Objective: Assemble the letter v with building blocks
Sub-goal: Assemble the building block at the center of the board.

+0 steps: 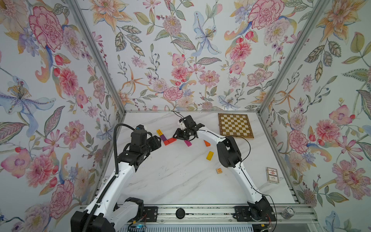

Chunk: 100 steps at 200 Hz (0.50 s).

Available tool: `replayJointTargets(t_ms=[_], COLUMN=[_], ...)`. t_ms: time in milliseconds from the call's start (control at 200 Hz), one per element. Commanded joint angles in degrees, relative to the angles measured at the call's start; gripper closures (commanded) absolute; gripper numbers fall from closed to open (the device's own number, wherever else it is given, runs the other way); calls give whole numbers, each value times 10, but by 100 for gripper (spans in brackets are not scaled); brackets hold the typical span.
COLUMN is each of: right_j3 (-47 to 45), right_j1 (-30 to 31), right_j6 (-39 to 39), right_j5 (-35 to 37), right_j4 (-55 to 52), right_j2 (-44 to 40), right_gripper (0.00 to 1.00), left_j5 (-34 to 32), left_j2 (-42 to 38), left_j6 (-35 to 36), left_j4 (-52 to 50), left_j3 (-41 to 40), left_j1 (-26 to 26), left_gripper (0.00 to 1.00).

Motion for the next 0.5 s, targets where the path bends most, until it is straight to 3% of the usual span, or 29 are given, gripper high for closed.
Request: replayJointTargets(t_ms=[0, 495], right_j3=[15, 12], right_j1=[3, 3], right_j6=[7, 8], right_j5=[-5, -3], right_j4=[-14, -14], right_j2=[23, 22], right_gripper=[70, 73], left_j5=[1, -3], left_j2=[1, -2], left_j6=[0, 3], left_j4=[-10, -14], left_j3=[-5, -6], left_j1=[-2, -2], left_gripper=[46, 45])
